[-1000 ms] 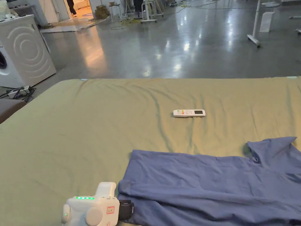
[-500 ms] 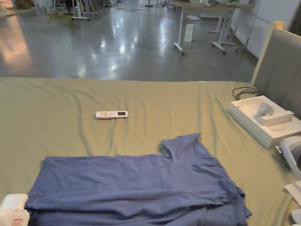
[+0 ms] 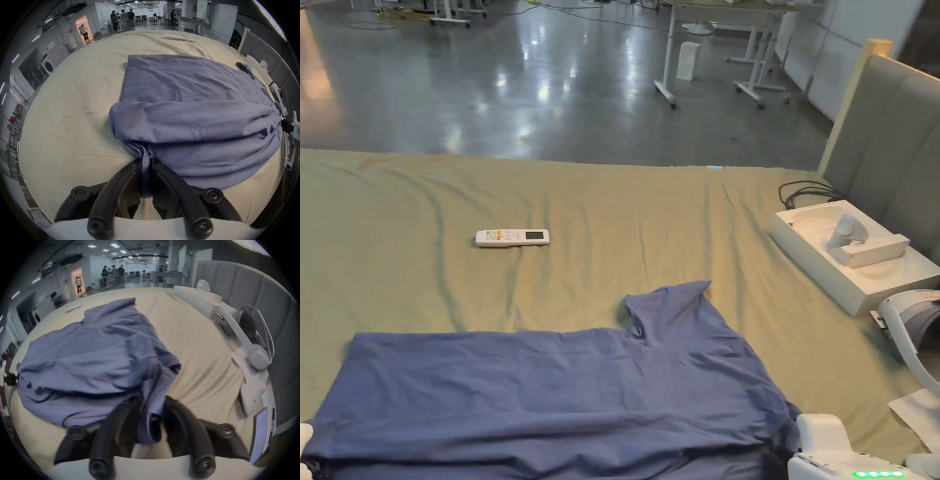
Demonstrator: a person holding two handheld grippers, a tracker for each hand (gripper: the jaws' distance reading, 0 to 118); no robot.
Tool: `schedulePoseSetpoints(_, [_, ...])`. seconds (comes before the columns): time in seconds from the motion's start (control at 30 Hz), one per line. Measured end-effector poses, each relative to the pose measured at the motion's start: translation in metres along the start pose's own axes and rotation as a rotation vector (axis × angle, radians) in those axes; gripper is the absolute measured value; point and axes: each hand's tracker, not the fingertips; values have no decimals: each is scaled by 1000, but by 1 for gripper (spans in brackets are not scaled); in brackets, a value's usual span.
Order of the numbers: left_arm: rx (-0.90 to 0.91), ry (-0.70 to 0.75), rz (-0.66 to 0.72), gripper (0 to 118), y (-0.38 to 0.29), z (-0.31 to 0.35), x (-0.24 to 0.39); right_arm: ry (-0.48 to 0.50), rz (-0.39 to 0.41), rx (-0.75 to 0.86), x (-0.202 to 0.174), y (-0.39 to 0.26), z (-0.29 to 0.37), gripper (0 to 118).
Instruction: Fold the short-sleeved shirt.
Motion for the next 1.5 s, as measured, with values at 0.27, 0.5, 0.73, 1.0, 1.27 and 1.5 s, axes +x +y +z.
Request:
schedulePoseSetpoints(0.27, [174, -20, 47, 7, -13, 55, -17, 80, -139, 53, 28, 7, 43, 6])
schedulePoseSetpoints(0.5, [204, -88, 74, 7, -65, 115, -41, 50, -110, 64, 26, -34, 115, 6])
schedulePoseSetpoints(0.73, [123, -143, 133, 7, -152, 109, -68, 78, -100, -3, 16, -120, 160, 6])
schedulePoseSetpoints(1.0, [287, -159, 266, 90, -177, 125, -68, 93, -124, 27, 21, -140, 159, 93])
schedulePoseSetpoints(1.27, [706, -68, 13, 91, -156, 281, -13, 128, -82, 428, 2, -99, 276, 95])
schedulePoseSetpoints(1.5, [956, -201, 54, 91, -159, 351, 37, 209, -45, 681, -36, -70, 354, 95])
